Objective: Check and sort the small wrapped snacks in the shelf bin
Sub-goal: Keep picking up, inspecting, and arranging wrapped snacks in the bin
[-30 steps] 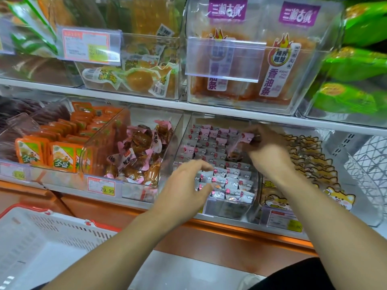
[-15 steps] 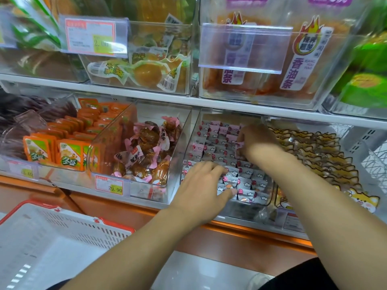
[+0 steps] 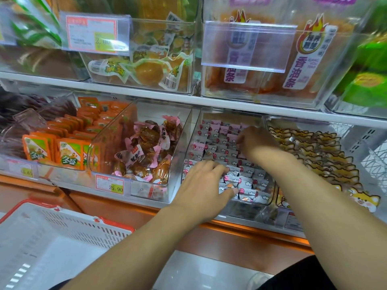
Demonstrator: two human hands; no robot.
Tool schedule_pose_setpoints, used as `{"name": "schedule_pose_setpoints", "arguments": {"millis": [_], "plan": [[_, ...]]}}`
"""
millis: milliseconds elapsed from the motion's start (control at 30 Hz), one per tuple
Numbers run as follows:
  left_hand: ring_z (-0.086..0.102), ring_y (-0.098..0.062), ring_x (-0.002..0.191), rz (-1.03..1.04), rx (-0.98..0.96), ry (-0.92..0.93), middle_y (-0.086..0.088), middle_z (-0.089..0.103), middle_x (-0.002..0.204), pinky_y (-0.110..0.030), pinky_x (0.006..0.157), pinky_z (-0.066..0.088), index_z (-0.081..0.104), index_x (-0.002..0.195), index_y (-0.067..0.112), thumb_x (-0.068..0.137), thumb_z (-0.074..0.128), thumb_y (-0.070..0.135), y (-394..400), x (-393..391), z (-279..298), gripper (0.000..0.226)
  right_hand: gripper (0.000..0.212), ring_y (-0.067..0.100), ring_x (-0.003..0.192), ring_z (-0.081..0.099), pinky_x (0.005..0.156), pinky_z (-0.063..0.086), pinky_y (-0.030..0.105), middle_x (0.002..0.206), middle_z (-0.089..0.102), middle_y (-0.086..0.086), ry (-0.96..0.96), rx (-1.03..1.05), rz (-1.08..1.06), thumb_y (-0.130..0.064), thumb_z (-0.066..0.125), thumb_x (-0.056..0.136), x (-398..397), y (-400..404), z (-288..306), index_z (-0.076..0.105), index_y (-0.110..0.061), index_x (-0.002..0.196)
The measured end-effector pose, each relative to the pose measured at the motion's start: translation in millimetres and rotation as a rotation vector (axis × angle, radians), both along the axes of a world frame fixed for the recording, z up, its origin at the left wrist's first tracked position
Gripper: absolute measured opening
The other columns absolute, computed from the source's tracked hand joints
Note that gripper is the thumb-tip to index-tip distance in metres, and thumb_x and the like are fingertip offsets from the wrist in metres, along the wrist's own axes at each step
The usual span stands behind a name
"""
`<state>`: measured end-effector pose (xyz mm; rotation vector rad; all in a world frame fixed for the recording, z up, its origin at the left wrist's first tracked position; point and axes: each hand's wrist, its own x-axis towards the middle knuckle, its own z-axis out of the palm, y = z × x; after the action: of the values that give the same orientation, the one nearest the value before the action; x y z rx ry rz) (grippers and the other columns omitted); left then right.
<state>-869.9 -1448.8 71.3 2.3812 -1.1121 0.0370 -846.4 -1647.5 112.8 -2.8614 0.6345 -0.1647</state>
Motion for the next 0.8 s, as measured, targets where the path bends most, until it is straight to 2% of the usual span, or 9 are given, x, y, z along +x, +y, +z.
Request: {"name": "schedule_pose_setpoints", "arguments": {"millis": [67,167,300,400,500,567,667,733,800], "plan": [[0.039,-0.015,0.132,0.001,0.004,-0.006,0.003,0.053,0.137,-0.032,0.111,0.03,0.053,0.138,0.024,0.094,0.057,0.058,0,1,-1,0.056,0.017,0.026,0.12,0.061,0.103,0.047,0.035,0.143,0.058,0.006,-0.013,0.042,0.043,-0.018,0.064,0.096,1,6,-1,0.076,-0.022,0.107],[0.04,-0.016,0.131,-0.004,0.01,0.001,0.003,0.053,0.136,-0.032,0.111,0.03,0.053,0.138,0.024,0.094,0.057,0.058,1,2,-1,0.056,0.014,0.02,0.105,0.066,0.097,0.052,0.034,0.128,0.067,0.001,0.044,0.073,0.068,-0.021,0.065,0.096,2,10,-3,0.073,-0.025,0.107],[0.042,-0.014,0.129,-0.002,0.025,0.01,0.005,0.053,0.134,-0.031,0.11,0.034,0.053,0.138,0.025,0.094,0.056,0.06,3,4,-3,0.056,0.008,0.019,0.117,0.061,0.1,0.046,0.032,0.133,0.064,0.001,0.019,0.091,0.066,-0.021,0.076,0.088,-1,6,-1,0.071,-0.028,0.09],[0.042,-0.014,0.128,-0.002,0.03,0.009,0.005,0.054,0.132,-0.03,0.109,0.034,0.053,0.138,0.024,0.094,0.056,0.06,3,4,-3,0.057,0.01,0.017,0.093,0.064,0.091,0.052,0.031,0.119,0.071,0.001,0.059,0.055,0.06,-0.019,0.077,0.088,-2,8,-3,0.075,-0.024,0.097],[0.041,-0.016,0.129,-0.008,0.043,0.009,0.003,0.054,0.132,-0.032,0.111,0.032,0.054,0.138,0.023,0.094,0.057,0.059,1,2,-2,0.057,0.012,0.021,0.097,0.067,0.091,0.055,0.035,0.117,0.071,0.003,0.052,0.025,0.042,-0.015,0.071,0.092,0,7,-5,0.072,-0.027,0.093],[0.04,-0.017,0.13,-0.006,0.052,0.009,0.003,0.054,0.133,-0.033,0.112,0.031,0.053,0.138,0.023,0.094,0.056,0.06,-1,2,-2,0.058,0.016,0.022,0.098,0.064,0.088,0.053,0.034,0.123,0.067,0.007,0.019,0.027,0.026,-0.01,0.061,0.096,1,4,-5,0.066,-0.024,0.094],[0.039,-0.017,0.132,-0.003,0.059,0.009,0.003,0.054,0.135,-0.034,0.113,0.03,0.052,0.139,0.023,0.094,0.055,0.061,-2,1,-2,0.059,0.029,0.028,0.113,0.062,0.095,0.054,0.04,0.141,0.056,0.012,0.003,-0.008,0.028,-0.003,0.055,0.096,1,2,-8,0.062,-0.018,0.12],[0.038,-0.017,0.133,-0.001,0.061,0.013,0.003,0.054,0.136,-0.034,0.114,0.03,0.052,0.139,0.024,0.093,0.056,0.061,-2,1,-2,0.059,0.033,0.028,0.11,0.065,0.097,0.055,0.043,0.136,0.061,0.011,0.028,-0.015,0.032,-0.005,0.056,0.097,1,5,-10,0.063,-0.019,0.127],[0.038,-0.017,0.133,-0.002,0.062,0.014,0.003,0.053,0.136,-0.034,0.114,0.03,0.053,0.139,0.024,0.093,0.056,0.061,-2,1,-2,0.059,0.027,0.03,0.107,0.066,0.097,0.054,0.044,0.13,0.064,0.014,0.001,-0.017,0.022,-0.007,0.055,0.098,1,7,-10,0.069,-0.018,0.119]]}}
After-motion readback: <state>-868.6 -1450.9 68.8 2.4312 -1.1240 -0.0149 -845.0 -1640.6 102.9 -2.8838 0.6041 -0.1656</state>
